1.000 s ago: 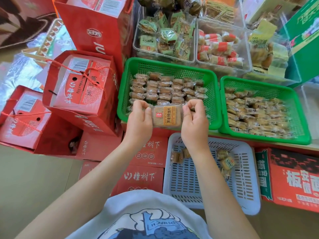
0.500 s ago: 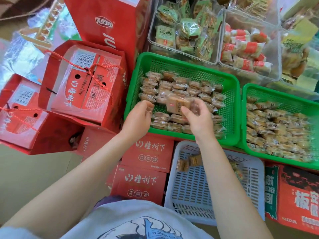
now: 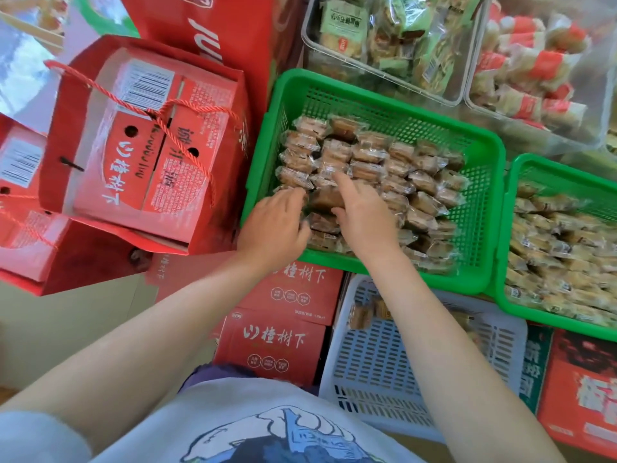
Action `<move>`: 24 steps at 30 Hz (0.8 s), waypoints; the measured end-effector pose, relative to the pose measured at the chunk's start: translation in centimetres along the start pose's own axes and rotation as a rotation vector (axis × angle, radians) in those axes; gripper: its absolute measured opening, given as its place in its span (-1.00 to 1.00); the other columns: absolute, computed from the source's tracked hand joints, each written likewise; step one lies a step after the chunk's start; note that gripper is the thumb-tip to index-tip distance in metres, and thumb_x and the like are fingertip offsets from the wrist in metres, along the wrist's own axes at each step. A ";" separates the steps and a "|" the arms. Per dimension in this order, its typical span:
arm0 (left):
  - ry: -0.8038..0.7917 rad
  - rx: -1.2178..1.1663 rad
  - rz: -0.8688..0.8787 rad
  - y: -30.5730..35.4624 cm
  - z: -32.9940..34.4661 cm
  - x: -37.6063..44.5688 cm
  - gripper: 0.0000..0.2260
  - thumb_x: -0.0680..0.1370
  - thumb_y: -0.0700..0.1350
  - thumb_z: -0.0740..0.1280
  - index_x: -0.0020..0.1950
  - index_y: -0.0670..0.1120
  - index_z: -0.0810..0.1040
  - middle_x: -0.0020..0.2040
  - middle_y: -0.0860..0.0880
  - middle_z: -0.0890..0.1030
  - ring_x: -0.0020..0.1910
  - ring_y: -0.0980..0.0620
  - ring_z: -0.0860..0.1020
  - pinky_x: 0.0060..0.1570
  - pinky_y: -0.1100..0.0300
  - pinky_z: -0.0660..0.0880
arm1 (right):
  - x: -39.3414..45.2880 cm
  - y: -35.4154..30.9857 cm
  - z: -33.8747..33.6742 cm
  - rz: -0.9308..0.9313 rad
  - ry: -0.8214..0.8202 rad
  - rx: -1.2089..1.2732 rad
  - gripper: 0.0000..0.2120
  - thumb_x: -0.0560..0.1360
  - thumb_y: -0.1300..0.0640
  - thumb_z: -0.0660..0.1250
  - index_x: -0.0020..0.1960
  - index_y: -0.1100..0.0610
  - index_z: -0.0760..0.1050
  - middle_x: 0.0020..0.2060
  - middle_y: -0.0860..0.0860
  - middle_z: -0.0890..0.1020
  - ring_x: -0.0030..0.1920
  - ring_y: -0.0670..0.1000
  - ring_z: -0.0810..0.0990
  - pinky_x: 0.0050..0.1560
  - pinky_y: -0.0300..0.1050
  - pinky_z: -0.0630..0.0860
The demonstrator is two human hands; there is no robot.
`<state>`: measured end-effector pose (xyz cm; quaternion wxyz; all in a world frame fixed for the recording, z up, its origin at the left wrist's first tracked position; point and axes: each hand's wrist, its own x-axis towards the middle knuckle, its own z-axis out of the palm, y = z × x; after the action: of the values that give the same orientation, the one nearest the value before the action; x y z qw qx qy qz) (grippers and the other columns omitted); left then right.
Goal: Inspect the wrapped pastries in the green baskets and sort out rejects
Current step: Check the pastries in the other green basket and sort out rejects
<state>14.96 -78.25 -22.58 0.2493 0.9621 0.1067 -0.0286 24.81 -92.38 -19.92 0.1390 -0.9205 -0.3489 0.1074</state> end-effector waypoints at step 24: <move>-0.277 0.192 -0.006 0.0 0.3 0.5 -0.42 0.59 0.27 0.04 0.57 0.10 0.30 0.66 -0.05 -0.07 0.63 -0.11 -0.14 0.56 -0.16 -0.06 | 5.1 0.2 2.0 0.090 -0.032 -0.143 -0.93 0.53 0.27 0.36 0.01 0.20 0.56 -0.02 0.11 0.57 0.05 0.17 0.48 -0.18 -0.04 0.35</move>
<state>15.43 -78.29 -22.84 0.1684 0.9681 0.0709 -0.1716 28.10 -88.76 -22.39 0.0620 -0.9411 -0.3161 0.1032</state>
